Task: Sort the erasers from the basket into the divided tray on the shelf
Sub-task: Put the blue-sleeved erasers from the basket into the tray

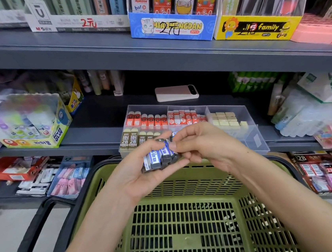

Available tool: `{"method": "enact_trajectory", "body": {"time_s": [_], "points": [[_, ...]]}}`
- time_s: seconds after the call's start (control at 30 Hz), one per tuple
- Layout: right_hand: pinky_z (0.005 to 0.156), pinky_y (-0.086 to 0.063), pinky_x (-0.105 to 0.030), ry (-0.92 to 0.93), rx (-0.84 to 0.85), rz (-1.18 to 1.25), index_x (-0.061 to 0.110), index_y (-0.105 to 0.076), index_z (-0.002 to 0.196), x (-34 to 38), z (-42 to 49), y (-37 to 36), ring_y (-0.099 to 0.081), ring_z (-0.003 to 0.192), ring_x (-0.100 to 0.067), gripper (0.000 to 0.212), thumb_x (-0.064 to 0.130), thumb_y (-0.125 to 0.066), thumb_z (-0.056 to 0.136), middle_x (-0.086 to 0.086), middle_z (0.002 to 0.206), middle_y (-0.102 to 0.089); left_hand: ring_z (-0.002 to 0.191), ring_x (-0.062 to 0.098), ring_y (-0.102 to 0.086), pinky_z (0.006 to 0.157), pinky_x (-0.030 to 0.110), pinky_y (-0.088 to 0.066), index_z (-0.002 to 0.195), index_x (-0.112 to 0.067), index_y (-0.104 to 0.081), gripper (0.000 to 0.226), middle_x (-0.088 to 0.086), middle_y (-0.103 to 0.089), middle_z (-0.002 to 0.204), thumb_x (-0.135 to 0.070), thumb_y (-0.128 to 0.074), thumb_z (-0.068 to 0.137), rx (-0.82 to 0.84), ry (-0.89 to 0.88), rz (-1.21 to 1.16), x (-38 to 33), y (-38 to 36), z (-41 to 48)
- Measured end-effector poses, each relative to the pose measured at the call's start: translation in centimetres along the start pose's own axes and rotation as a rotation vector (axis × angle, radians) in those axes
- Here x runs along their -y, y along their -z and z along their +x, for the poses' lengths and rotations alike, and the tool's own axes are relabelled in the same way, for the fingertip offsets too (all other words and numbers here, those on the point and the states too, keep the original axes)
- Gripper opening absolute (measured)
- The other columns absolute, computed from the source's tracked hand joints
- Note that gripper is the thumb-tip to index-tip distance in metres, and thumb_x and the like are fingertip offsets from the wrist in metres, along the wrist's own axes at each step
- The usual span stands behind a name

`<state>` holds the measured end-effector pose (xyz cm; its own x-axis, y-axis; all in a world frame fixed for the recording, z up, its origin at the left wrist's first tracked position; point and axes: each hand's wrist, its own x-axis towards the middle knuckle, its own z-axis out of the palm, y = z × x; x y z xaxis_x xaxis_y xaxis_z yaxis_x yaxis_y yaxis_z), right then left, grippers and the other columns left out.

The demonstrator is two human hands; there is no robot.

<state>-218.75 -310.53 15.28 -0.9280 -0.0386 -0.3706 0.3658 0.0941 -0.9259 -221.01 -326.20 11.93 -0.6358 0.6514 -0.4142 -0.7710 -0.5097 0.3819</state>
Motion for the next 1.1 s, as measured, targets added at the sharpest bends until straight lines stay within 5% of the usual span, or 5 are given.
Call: {"method": "enact_trajectory", "body": {"time_s": [0.13, 0.33, 0.73, 0.9, 1.1], "points": [[0.035, -0.031, -0.016, -0.02, 0.012, -0.031, 0.006, -0.063, 0.106, -0.3, 0.4, 0.0, -0.04, 0.035, -0.006, 0.027, -0.004, -0.061, 0.081, 0.0, 0.044, -0.052, 0.1, 0.048, -0.063, 0.068, 0.053, -0.057, 0.112, -0.001, -0.069, 0.056, 0.031, -0.063, 0.113, 0.007, -0.067, 0.056, -0.015, -0.013, 0.056, 0.0, 0.4, 0.0], [0.04, -0.044, -0.017, 0.097, -0.252, 0.112, 0.008, -0.064, 0.087, 0.1, 1.8, 2.9, -0.057, 0.044, -0.01, 0.02, -0.009, -0.057, 0.08, -0.005, 0.058, -0.063, 0.093, 0.045, -0.067, 0.06, 0.049, -0.057, 0.115, 0.003, -0.057, 0.049, 0.032, -0.066, 0.106, 0.006, -0.059, 0.066, -0.07, -0.081, 0.017, -0.8, 0.8, -0.7], [0.053, -0.043, -0.02, 0.134, -0.472, -0.275, 0.019, -0.069, 0.068, -3.4, 5.1, 2.6, -0.056, 0.061, -0.008, 0.013, 0.008, -0.074, 0.074, 0.004, 0.073, -0.068, 0.096, 0.045, -0.066, 0.071, 0.066, -0.051, 0.114, 0.006, -0.059, 0.039, 0.032, -0.065, 0.108, 0.0, -0.06, 0.076, -0.161, -0.115, 0.046, -1.8, 0.7, -1.7], [0.065, -0.041, -0.022, 0.137, -0.48, -0.776, 0.014, -0.071, 0.064, -3.6, 5.5, 2.3, -0.056, 0.071, -0.006, 0.02, 0.018, -0.063, 0.082, 0.011, 0.068, -0.064, 0.095, 0.045, -0.066, 0.07, 0.066, -0.05, 0.115, 0.006, -0.059, 0.037, 0.031, -0.065, 0.109, -0.001, -0.058, 0.078, -0.16, -0.092, 0.026, -1.8, 0.5, -1.7], [0.071, -0.036, -0.022, 0.431, -0.477, -0.762, 0.023, -0.069, 0.108, -2.4, 3.5, 1.2, -0.053, 0.081, -0.008, 0.023, 0.032, -0.058, 0.089, 0.008, 0.087, -0.06, 0.099, 0.046, -0.065, 0.073, 0.066, -0.05, 0.116, 0.007, -0.059, 0.04, 0.032, -0.063, 0.113, -0.001, -0.059, 0.077, -0.127, -0.056, 0.025, -1.7, 0.3, -1.4]]}}
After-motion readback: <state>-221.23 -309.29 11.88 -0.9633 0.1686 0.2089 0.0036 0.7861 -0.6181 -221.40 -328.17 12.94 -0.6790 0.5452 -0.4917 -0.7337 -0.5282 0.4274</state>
